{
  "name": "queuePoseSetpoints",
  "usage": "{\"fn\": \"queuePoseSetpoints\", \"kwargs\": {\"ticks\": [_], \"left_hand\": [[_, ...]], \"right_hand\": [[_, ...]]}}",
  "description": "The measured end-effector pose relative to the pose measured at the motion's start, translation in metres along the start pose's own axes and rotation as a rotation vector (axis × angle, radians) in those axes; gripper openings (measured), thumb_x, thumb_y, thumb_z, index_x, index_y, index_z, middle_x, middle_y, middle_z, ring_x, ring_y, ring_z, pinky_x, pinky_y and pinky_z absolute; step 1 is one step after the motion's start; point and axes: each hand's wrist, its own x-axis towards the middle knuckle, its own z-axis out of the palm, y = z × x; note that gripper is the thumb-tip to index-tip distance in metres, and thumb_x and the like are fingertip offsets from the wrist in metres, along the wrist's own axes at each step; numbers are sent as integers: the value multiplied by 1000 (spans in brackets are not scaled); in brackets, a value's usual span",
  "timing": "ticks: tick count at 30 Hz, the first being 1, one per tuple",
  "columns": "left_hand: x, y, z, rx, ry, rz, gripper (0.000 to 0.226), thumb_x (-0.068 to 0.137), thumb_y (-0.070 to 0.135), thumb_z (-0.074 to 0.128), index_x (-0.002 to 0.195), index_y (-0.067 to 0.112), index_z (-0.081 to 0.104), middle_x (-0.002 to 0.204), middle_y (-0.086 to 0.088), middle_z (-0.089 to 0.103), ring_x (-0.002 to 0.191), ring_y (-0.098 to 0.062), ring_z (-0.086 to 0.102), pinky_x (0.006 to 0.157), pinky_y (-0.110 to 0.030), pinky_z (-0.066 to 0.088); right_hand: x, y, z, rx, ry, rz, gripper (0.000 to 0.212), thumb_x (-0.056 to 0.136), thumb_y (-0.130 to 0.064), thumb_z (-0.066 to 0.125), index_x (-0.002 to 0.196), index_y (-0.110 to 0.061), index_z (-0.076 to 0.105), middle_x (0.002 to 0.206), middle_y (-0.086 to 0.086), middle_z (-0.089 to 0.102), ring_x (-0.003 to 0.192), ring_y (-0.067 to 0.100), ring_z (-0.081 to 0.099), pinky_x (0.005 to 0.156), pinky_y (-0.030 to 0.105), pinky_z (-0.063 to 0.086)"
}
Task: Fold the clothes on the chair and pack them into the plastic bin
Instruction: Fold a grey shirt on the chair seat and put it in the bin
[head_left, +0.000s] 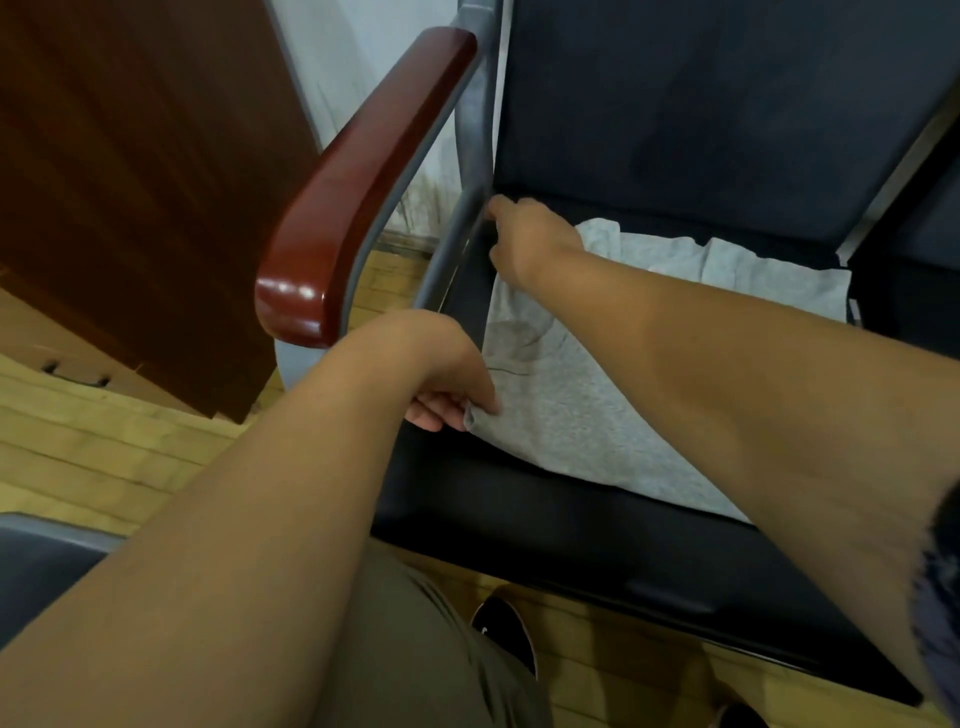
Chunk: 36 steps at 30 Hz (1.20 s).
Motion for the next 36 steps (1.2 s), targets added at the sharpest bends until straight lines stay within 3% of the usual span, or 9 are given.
{"fn": "queuePoseSetpoints", "kwargs": {"ticks": [5, 9, 14, 19, 22, 27, 30, 32, 36], "left_hand": [[0, -2, -3, -26, -11, 31, 29, 88, 22, 86, 112, 14, 71, 90, 0, 77, 70, -12, 72, 66, -31, 58], [-9, 5, 2, -28, -16, 127, 31, 87, 19, 85, 114, 9, 73, 91, -6, 75, 72, -16, 68, 69, -34, 60], [-32, 31, 20, -26, -45, 328, 29, 87, 21, 84, 113, 11, 76, 108, -13, 80, 77, -16, 69, 69, -32, 61], [-41, 69, 52, 42, -11, 404, 25, 84, 29, 88, 89, 11, 72, 78, -4, 74, 67, -13, 69, 72, -35, 64], [-40, 92, 76, 154, 16, 408, 28, 86, 35, 86, 87, 12, 71, 77, -3, 76, 73, -15, 75, 70, -33, 65], [-34, 123, 123, 374, 26, 356, 22, 95, 31, 77, 103, 11, 75, 98, -8, 80, 91, -21, 78, 85, -37, 65], [-32, 136, 142, 494, -6, 280, 22, 102, 28, 67, 106, 7, 74, 105, -10, 80, 96, -21, 78, 92, -37, 63], [-36, 144, 147, 591, 44, 293, 23, 101, 26, 65, 97, 6, 75, 99, -11, 81, 87, -22, 78, 89, -36, 63], [-44, 159, 157, 628, 171, 457, 21, 100, 27, 65, 91, 9, 69, 92, -11, 78, 87, -24, 75, 74, -31, 59]], "right_hand": [[5, 13, -3, -28, 49, -72, 30, 106, -19, 48, 131, -20, 64, 136, 12, 45, 100, 31, 56, 90, 40, 53], [3, 33, -18, -60, 156, -64, 31, 108, -18, 42, 121, -3, 66, 124, 22, 55, 112, 41, 59, 83, 40, 43], [-20, 77, -48, 58, 251, -15, 33, 106, -20, 44, 106, -4, 73, 110, 19, 67, 103, 35, 63, 89, 42, 51], [-44, 130, -54, 307, 312, 113, 39, 98, -18, 49, 60, -16, 53, 73, 3, 60, 69, 14, 59, 72, 38, 57], [-56, 156, -49, 309, 251, 170, 38, 99, -23, 49, 63, -14, 56, 68, 4, 61, 68, 17, 61, 75, 39, 60], [-72, 180, -38, 254, 107, 189, 33, 97, -24, 50, 97, -7, 78, 103, 12, 77, 97, 29, 73, 89, 47, 62], [-83, 193, -42, 217, 65, 101, 26, 99, -28, 58, 113, -20, 79, 123, -2, 63, 111, 18, 63, 103, 35, 53], [-93, 203, -56, 262, 89, 97, 25, 100, -30, 59, 117, -24, 77, 126, -3, 57, 110, 15, 59, 100, 30, 50], [-112, 244, -84, 256, 125, 176, 32, 99, -20, 50, 106, -6, 78, 116, 14, 73, 106, 28, 69, 96, 44, 58]]}}
